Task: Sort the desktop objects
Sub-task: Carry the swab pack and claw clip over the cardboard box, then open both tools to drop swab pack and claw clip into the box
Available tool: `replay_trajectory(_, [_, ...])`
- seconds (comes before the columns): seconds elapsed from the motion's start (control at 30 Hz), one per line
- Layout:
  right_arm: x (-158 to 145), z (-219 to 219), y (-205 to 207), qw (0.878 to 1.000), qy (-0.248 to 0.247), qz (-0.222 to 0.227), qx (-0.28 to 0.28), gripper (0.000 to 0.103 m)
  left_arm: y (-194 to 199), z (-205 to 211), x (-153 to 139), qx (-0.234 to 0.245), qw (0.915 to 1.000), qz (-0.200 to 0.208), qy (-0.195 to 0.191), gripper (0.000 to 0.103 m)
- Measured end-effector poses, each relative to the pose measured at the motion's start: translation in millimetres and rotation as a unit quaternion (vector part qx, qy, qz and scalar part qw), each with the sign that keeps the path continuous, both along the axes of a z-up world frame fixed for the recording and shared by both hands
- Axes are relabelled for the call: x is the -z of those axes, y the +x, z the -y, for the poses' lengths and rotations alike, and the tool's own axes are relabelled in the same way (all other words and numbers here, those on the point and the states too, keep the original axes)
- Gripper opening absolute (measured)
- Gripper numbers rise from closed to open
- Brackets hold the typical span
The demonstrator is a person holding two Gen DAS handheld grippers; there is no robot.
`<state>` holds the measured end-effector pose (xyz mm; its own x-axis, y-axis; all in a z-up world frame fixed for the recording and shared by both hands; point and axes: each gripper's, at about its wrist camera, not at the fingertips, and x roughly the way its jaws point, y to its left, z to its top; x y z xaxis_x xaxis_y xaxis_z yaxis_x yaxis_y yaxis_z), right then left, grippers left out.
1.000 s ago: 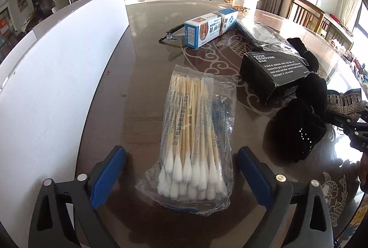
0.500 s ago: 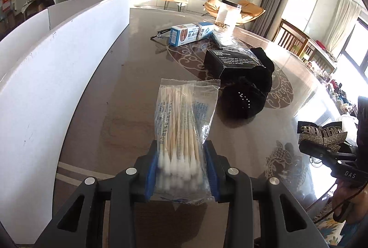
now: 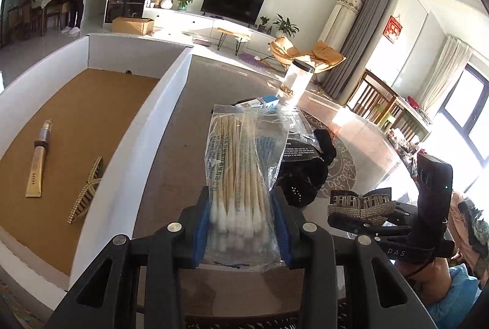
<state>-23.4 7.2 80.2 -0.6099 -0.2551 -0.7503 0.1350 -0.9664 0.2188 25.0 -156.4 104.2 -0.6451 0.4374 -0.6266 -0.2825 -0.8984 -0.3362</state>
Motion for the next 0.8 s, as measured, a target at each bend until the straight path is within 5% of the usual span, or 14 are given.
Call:
replay_trajectory(0.23, [-73.5,74.8,-61.0,0.994,0.015,-0.063,-0.085,0.051,-24.7,104.6,-44.7,-0.093,0.9946,-0.033,-0.033,0.037])
replay_trajectory(0.43, [-120.4,171.7,-118.7,0.982,-0.008,-0.088,-0.169,0.051,-52.8,185.0,-32.7,-0.169,0.9834,-0.002,-0.067,0.037])
replay_trajectory(0.7, [-79.1,281.5,-200.5,0.974,0.013,-0.023,-0.224,0.051,-83.4,229.1,19.5,-0.200,0.9724,0.078,-0.090,0.037])
replay_trajectory(0.8, [-53.9,297.7,-220.3,0.977,0.011,0.008,-0.214,0.055,-89.2,230.9,37.0,-0.211,0.9644,0.114,-0.112,0.046])
